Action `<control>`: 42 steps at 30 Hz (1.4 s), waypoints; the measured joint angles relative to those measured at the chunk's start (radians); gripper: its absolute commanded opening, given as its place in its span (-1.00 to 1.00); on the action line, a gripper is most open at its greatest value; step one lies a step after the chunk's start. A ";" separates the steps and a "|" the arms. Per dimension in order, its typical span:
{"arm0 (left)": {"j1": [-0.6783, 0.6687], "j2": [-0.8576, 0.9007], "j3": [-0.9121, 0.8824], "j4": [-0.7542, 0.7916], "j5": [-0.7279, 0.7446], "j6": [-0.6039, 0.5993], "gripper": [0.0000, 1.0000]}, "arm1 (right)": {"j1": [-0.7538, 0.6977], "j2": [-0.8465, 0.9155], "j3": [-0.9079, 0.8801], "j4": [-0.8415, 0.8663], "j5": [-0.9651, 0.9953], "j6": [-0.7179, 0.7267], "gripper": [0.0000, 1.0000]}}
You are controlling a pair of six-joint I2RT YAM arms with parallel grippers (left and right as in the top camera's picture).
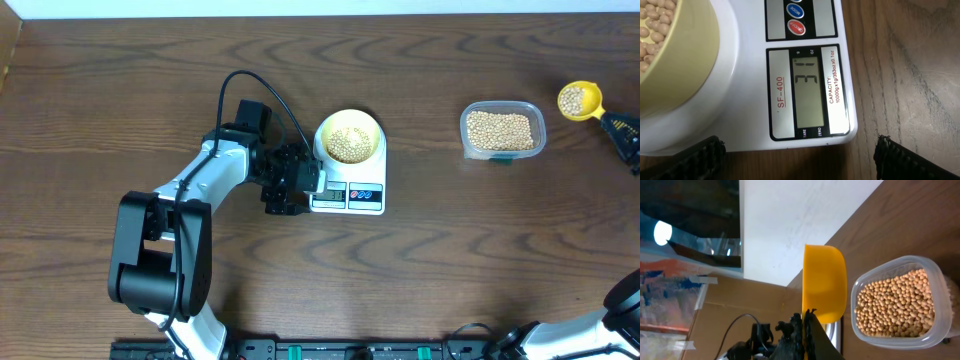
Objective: Scoop item into bowl and weigh 50g on scale
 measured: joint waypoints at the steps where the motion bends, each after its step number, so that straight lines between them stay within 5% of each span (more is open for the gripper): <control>1: 0.000 0.000 0.000 0.000 0.000 0.000 0.95 | 0.000 0.000 0.000 0.003 0.000 0.019 -0.98; 12: 0.000 0.000 0.000 0.000 0.000 0.000 0.95 | 0.030 0.000 0.000 0.005 0.035 0.065 -0.98; 22: 0.000 0.000 0.000 0.000 0.000 0.000 0.95 | 0.183 0.000 0.000 0.021 0.066 0.069 -0.98; 42: 0.000 0.000 0.000 0.000 0.000 0.000 0.95 | 0.533 0.000 -0.003 0.251 0.206 0.300 -0.98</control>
